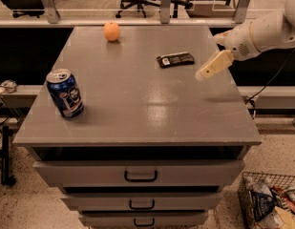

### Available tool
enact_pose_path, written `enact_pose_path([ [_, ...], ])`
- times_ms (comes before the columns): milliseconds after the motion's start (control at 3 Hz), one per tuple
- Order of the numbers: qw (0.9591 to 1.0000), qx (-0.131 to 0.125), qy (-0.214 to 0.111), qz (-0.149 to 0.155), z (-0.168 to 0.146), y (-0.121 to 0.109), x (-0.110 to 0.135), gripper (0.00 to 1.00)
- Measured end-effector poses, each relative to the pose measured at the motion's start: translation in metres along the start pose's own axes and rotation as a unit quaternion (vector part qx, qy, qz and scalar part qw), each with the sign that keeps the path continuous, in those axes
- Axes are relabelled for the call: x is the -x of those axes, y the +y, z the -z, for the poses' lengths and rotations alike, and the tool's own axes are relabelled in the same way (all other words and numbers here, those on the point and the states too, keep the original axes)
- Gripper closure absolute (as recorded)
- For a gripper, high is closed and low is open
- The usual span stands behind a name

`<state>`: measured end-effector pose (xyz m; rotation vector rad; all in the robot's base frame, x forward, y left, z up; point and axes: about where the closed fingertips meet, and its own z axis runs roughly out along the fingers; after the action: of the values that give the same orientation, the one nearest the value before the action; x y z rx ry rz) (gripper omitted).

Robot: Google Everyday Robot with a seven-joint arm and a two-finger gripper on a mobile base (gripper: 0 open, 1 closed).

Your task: Pick rxbar chocolate

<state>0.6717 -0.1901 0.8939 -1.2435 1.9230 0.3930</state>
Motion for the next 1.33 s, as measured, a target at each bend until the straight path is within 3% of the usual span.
enact_pose_path([
  [667, 0.9991, -0.029, -0.021, -0.024, -0.068, -0.032, 0.023, 0.0],
  [1333, 0.9969, -0.035, -0.022, -0.068, -0.13, -0.075, -0.003, 0.0],
])
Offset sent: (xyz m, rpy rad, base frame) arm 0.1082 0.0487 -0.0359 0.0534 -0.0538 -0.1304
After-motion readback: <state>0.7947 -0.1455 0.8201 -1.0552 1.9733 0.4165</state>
